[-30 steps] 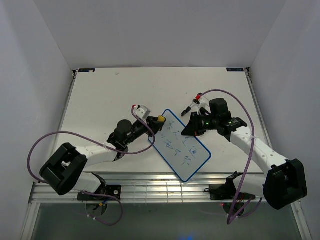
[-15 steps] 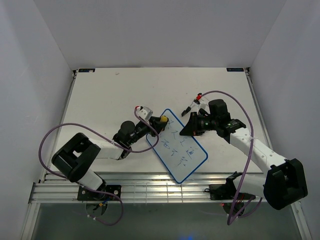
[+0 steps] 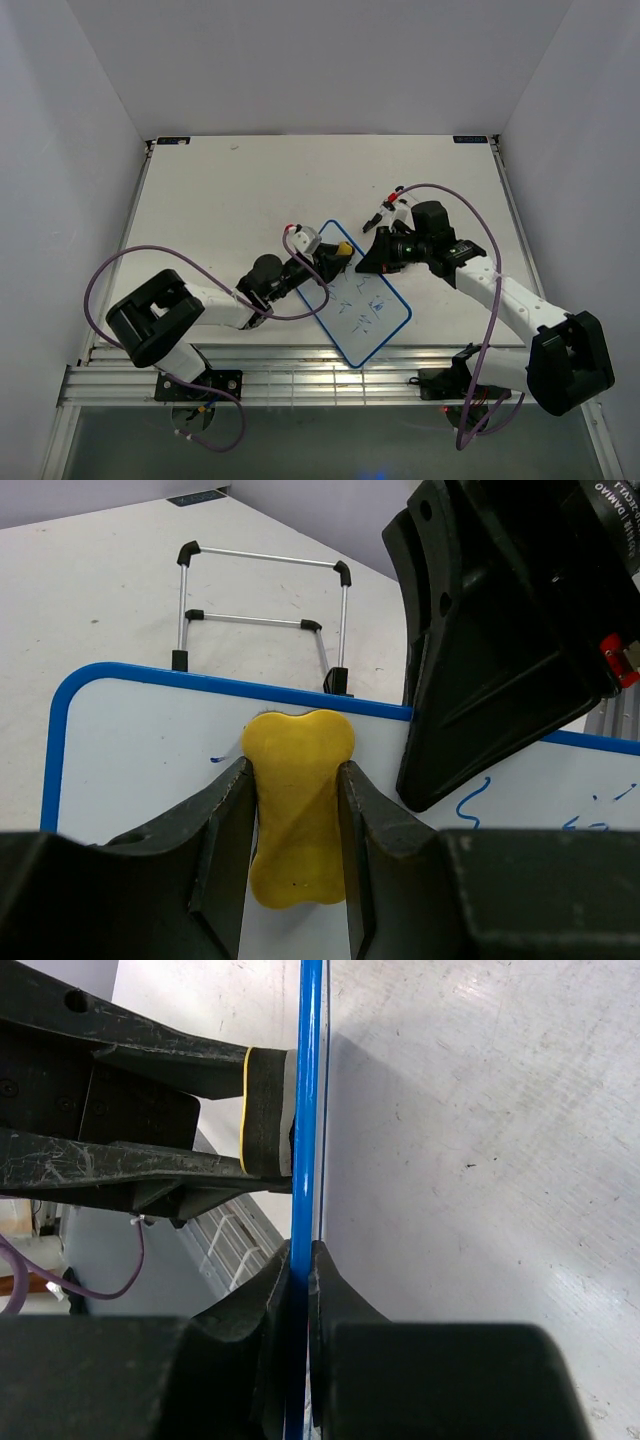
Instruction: Erase the whiteboard
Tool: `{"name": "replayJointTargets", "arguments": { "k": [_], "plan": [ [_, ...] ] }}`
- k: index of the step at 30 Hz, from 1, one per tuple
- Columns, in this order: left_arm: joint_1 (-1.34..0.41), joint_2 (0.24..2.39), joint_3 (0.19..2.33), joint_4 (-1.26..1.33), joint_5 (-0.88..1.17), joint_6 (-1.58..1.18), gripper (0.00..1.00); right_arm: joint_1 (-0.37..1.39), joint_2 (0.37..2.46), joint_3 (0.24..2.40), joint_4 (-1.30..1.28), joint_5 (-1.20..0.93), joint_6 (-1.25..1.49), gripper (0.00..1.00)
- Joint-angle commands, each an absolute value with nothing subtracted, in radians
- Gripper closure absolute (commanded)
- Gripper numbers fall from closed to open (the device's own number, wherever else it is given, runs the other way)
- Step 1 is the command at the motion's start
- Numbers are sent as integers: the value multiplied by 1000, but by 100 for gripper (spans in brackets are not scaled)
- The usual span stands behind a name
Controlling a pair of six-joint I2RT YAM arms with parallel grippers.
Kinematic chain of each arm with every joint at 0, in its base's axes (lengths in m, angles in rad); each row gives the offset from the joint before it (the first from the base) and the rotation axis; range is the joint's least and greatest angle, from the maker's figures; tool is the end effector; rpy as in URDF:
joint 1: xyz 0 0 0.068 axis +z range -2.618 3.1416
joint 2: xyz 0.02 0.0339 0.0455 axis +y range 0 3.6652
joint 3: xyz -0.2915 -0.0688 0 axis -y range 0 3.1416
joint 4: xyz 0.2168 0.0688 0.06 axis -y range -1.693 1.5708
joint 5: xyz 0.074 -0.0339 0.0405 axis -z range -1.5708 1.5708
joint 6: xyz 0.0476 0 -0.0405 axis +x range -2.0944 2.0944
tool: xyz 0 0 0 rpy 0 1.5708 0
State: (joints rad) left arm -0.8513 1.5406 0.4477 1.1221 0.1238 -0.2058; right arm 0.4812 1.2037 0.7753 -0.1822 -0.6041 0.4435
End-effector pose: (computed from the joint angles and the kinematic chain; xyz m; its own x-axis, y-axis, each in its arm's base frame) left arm 0.1836 -0.2185 0.2435 -0.1503 -0.1362 -0.9792 0.8142 0.5448 -0.2007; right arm 0.1916 0.1305 0.2852 -0.7996 -0.0191 -0.6003 -0.4986 0.5783 0.6457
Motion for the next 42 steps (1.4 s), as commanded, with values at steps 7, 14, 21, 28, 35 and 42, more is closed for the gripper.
{"name": "replayJointTargets", "arguments": {
  "k": [7, 14, 21, 28, 35, 42],
  "plan": [
    [-793, 1528, 446, 1069, 72, -235, 93, 512, 1146, 755, -12, -742, 485, 92],
    [-703, 1543, 486, 1029, 130, -212, 94, 514, 1111, 738, -12, -744, 494, 92],
    [-744, 1537, 476, 1040, 133, -212, 96, 514, 1106, 744, 49, -744, 528, 92],
    [-905, 1531, 420, 1107, 46, -212, 96, 514, 1101, 759, 74, -755, 561, 92],
    [-969, 1517, 321, 1198, -35, -262, 97, 514, 1086, 764, 98, -743, 598, 92],
    [-962, 1509, 319, 1088, -212, -299, 100, 514, 1051, 750, 156, -706, 650, 92]
  ]
}}
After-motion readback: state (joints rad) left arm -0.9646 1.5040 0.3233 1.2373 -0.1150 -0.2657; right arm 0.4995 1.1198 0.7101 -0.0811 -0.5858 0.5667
